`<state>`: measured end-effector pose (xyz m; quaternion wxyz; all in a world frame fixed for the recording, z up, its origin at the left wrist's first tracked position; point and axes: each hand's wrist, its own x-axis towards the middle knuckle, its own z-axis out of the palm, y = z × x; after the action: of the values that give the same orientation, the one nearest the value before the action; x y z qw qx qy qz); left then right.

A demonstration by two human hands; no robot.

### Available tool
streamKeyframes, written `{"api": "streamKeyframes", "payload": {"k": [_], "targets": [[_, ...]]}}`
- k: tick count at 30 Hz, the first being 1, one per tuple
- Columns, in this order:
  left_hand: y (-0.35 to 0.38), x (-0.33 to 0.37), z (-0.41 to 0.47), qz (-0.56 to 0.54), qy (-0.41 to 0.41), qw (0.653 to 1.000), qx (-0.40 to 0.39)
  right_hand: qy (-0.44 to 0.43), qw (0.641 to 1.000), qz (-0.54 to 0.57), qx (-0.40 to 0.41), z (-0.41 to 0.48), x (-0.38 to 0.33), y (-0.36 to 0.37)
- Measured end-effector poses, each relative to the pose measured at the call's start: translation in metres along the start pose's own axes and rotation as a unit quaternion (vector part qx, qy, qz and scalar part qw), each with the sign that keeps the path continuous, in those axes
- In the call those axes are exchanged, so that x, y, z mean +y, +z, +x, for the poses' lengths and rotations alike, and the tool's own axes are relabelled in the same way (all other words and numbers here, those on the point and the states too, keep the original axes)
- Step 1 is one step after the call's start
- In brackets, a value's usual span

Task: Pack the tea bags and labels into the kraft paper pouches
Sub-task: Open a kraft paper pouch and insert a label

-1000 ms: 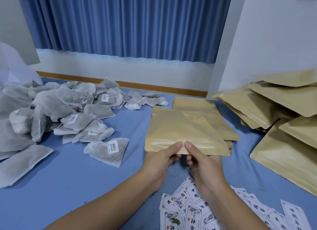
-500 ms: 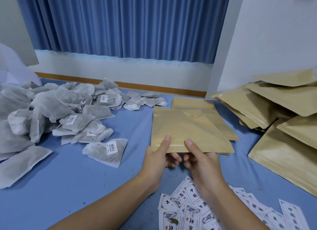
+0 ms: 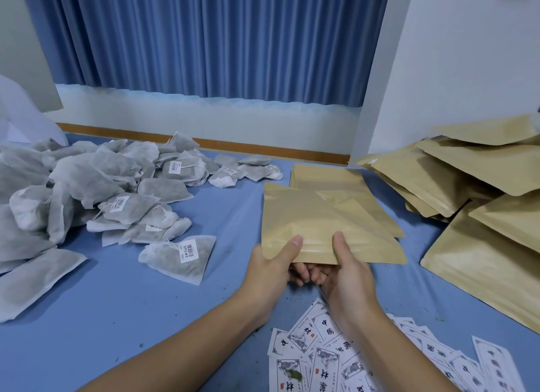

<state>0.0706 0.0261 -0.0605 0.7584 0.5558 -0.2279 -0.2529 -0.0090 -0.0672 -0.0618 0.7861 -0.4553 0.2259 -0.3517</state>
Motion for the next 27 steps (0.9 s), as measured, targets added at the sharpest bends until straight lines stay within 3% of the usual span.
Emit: {"api": "streamKeyframes", "payload": {"k": [4,7,12,17,22,25,27], "targets": [[0.005,-0.002,0.0,-0.058,-0.037,0.995,0.073,0.0,0.999,-0.038,0.029,0.003,0.001,0.0],[0.013,-0.007,0.004,-0.164,-0.072,0.981,0.075,-0.004,0.998,-0.023,0.066,0.005,0.001,-0.001],[0.028,-0.003,0.011,-0.202,-0.059,0.978,0.001,-0.046,0.99,0.02,0.129,0.012,-0.011,-0.007],[0.069,0.016,0.03,-0.218,-0.018,0.97,-0.101,-0.166,0.962,0.086,0.197,0.021,-0.045,-0.017],[0.152,0.034,0.064,-0.267,-0.064,0.942,-0.194,-0.197,0.942,0.081,0.261,0.04,-0.099,-0.064],[0.207,0.034,0.085,-0.199,-0.086,0.952,-0.216,-0.182,0.946,0.095,0.252,0.053,-0.129,-0.099],[0.24,0.028,0.101,-0.081,-0.118,0.974,-0.177,-0.168,0.945,0.105,0.259,0.062,-0.149,-0.12]]}}
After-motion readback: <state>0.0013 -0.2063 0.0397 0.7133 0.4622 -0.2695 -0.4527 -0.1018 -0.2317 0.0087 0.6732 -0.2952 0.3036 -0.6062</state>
